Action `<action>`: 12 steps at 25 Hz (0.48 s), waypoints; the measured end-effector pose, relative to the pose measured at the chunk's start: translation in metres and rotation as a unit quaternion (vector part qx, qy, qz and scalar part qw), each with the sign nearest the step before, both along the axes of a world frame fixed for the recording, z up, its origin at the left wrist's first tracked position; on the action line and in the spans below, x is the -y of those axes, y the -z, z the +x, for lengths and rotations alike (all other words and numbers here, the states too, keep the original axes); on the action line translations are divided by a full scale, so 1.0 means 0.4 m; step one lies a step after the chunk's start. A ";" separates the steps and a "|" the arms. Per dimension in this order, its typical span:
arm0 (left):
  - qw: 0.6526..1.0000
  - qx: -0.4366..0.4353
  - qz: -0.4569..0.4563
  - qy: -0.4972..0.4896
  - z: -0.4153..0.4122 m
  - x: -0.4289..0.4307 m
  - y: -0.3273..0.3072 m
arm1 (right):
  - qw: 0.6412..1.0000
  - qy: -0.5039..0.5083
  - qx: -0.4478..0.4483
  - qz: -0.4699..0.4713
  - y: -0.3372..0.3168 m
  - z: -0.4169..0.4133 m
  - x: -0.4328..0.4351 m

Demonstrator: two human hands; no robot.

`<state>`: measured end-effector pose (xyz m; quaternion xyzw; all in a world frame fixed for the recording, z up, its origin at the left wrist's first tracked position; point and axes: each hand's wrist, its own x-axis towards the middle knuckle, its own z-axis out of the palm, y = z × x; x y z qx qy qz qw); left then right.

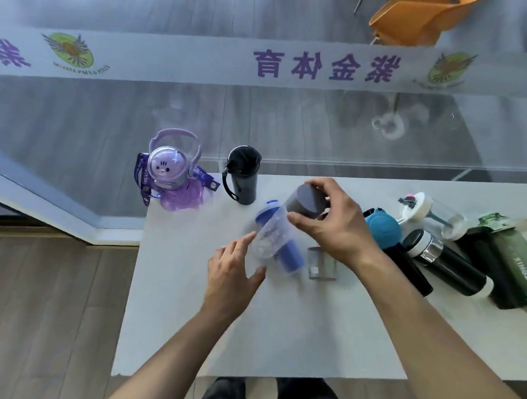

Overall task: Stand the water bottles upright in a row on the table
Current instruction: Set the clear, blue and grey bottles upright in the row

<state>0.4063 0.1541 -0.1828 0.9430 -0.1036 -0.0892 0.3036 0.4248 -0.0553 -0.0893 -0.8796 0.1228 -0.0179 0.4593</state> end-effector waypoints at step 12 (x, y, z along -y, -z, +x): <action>0.964 -0.110 0.208 0.122 0.070 0.235 0.091 | 0.988 -0.074 0.037 -0.133 0.081 0.253 0.223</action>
